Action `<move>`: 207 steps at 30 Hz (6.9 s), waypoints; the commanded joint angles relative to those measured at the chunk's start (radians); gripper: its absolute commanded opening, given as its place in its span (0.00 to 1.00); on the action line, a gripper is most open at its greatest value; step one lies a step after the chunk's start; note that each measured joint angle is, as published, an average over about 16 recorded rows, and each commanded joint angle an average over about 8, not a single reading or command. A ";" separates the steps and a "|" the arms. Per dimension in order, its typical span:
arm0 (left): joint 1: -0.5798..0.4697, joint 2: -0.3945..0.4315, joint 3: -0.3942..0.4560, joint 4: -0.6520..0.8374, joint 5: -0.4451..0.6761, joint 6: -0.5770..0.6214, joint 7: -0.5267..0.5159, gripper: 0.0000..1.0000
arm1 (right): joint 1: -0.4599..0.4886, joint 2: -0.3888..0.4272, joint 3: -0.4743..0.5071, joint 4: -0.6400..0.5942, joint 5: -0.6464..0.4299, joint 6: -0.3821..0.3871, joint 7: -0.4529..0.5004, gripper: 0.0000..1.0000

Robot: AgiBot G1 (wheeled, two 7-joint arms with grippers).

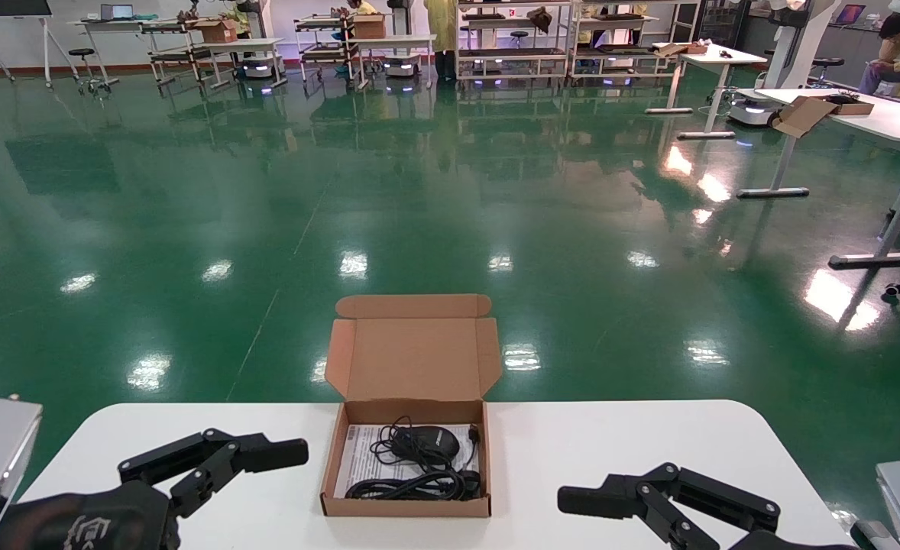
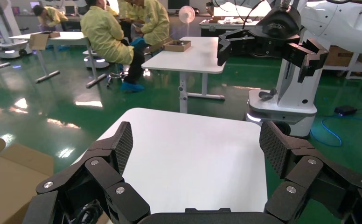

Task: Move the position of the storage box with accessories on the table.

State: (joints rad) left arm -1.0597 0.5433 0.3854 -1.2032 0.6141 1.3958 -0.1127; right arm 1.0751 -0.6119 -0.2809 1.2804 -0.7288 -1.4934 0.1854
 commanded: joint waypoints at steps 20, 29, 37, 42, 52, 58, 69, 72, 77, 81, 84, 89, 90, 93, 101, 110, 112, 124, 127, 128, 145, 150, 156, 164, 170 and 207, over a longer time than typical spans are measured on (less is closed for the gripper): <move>0.000 0.000 0.000 0.000 0.000 0.000 0.000 1.00 | -0.001 -0.003 -0.004 0.007 0.000 -0.008 0.001 1.00; 0.000 0.000 0.000 0.000 0.000 0.000 0.000 1.00 | 0.127 -0.178 -0.067 -0.089 -0.150 0.147 -0.034 1.00; 0.000 0.000 0.000 0.000 0.000 0.000 0.000 1.00 | 0.403 -0.489 -0.166 -0.579 -0.429 0.463 -0.169 1.00; 0.000 0.000 0.000 0.000 0.000 0.000 0.000 1.00 | 0.522 -0.653 -0.184 -0.881 -0.504 0.669 -0.282 1.00; 0.000 0.000 0.000 0.000 0.000 0.000 0.000 1.00 | 0.529 -0.756 -0.187 -1.063 -0.443 0.857 -0.354 1.00; 0.000 0.000 0.000 0.000 0.000 0.000 0.000 1.00 | 0.460 -0.759 -0.220 -1.059 -0.386 0.913 -0.338 1.00; 0.000 0.000 0.000 0.000 0.000 0.000 0.000 1.00 | 0.328 -0.761 -0.339 -0.993 -0.307 1.036 -0.262 1.00; 0.000 0.000 0.000 0.000 0.000 0.000 0.000 1.00 | 0.307 -0.761 -0.375 -0.970 -0.280 1.069 -0.236 1.00; 0.000 0.000 0.000 0.000 0.000 0.000 0.000 1.00 | 0.282 -0.761 -0.440 -0.929 -0.234 1.122 -0.189 1.00; 0.000 0.000 0.000 0.000 0.000 0.000 0.000 1.00 | 0.264 -0.761 -0.499 -0.896 -0.199 1.160 -0.151 1.00; 0.000 0.000 0.000 0.000 0.000 0.000 0.000 1.00 | 0.253 -0.761 -0.546 -0.874 -0.175 1.186 -0.127 1.00; 0.000 0.000 0.000 0.000 0.000 0.000 0.000 1.00 | 0.245 -0.759 -0.618 -0.850 -0.141 1.224 -0.095 0.91; 0.000 0.000 0.000 0.000 0.000 0.000 0.000 1.00 | 0.244 -0.759 -0.631 -0.846 -0.135 1.231 -0.091 0.78; 0.000 0.000 0.000 0.000 0.000 0.000 0.000 1.00 | 0.244 -0.758 -0.666 -0.838 -0.116 1.252 -0.079 0.41; 0.000 0.000 0.000 0.000 0.000 0.000 0.000 1.00 | 0.248 -0.757 -0.734 -0.818 -0.064 1.292 -0.062 0.00; 0.000 0.000 0.000 0.000 0.000 0.000 0.000 1.00 | 0.253 -0.756 -0.786 -0.816 -0.013 1.327 -0.056 0.00; 0.000 0.000 0.000 0.000 0.000 0.000 0.000 1.00 | 0.253 -0.756 -0.796 -0.817 -0.002 1.335 -0.055 0.00; 0.000 0.000 0.000 0.000 0.000 0.000 0.000 1.00 | 0.238 -0.757 -0.853 -0.799 0.061 1.369 -0.041 0.00; 0.000 0.000 0.000 0.000 0.000 0.000 0.000 1.00 | 0.236 -0.757 -0.868 -0.794 0.074 1.377 -0.038 0.00; 0.000 0.000 0.000 0.000 0.000 0.000 0.000 1.00 | 0.236 -0.757 -0.872 -0.792 0.078 1.380 -0.037 0.00; 0.000 0.000 0.000 0.000 0.000 0.000 0.000 1.00 | 0.257 -0.754 -0.913 -0.798 0.118 1.376 -0.069 0.00; 0.000 0.000 0.000 0.000 0.000 0.000 0.000 1.00 | 0.282 -0.750 -0.898 -0.820 0.125 1.336 -0.106 0.00; 0.000 0.000 0.000 0.000 0.000 0.000 0.000 1.00 | 0.333 -0.744 -0.857 -0.879 0.140 1.268 -0.175 0.00; 0.000 0.000 0.000 0.000 0.000 0.000 0.000 1.00 | 0.430 -0.729 -0.772 -0.983 0.196 1.163 -0.268 0.00; 0.000 0.000 0.000 0.000 0.000 0.000 0.000 1.00 | 0.525 -0.697 -0.707 -1.073 0.244 1.088 -0.344 0.00; 0.000 0.000 0.000 0.000 0.000 0.000 0.000 1.00 | 0.502 -0.360 -0.613 -1.303 0.329 0.903 -0.600 0.00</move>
State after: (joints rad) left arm -1.0597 0.5433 0.3854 -1.2032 0.6141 1.3958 -0.1127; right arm 1.5790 -0.9767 -0.8936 -0.0214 -0.3983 -0.5885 -0.4127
